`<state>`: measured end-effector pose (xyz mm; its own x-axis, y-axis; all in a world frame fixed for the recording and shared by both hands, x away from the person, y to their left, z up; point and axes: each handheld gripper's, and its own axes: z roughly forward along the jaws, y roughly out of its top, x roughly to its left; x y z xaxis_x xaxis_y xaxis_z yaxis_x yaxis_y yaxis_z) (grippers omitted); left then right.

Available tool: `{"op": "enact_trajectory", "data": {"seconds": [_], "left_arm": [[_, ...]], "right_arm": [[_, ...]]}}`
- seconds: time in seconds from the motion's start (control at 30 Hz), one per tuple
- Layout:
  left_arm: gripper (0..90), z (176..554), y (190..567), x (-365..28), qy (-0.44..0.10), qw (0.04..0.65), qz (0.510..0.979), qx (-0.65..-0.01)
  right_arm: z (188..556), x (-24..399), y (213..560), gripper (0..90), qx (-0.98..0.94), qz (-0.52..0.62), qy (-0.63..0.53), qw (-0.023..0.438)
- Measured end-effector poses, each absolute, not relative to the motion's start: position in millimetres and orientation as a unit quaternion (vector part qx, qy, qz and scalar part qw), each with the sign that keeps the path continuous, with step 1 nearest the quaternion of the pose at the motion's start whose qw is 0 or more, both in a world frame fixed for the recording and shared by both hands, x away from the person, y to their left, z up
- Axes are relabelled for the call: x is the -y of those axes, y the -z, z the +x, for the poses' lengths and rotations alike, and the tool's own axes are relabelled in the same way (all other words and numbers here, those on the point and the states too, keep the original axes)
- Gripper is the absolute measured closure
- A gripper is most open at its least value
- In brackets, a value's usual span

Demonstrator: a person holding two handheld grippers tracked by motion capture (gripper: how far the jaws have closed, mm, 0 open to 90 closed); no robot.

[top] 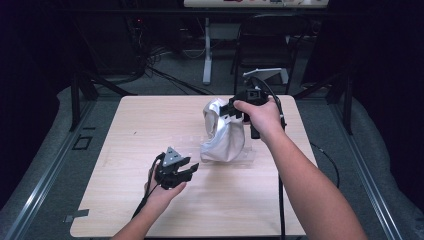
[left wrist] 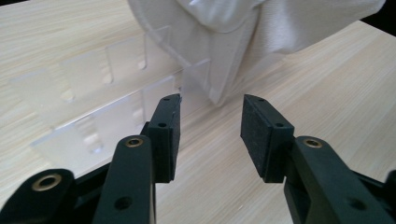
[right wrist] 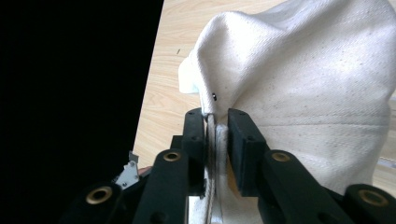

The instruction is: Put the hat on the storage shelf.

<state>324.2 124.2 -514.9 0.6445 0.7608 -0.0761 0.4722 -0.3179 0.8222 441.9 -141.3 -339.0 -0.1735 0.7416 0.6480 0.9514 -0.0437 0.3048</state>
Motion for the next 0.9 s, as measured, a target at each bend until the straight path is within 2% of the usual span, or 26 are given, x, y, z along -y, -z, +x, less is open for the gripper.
{"op": "enact_trajectory", "data": {"seconds": [0.27,0.6,0.9], "left_arm": [[51.9,317.0,512.4,-152.0,-0.173,0.444,0.779,-0.408],[51.1,307.2,515.7,-181.0,-0.185,0.448,0.764,-0.426],[49.7,308.0,530.1,-187.4,-0.189,0.43,0.773,-0.427]], "right_arm": [[432.8,147.4,333.1,65.9,0.673,-0.621,0.376,0.139],[410.8,166.4,330.1,52.6,0.689,-0.601,0.389,0.11],[393.2,181.7,343.0,50.0,0.698,-0.597,0.386,0.084]]}}
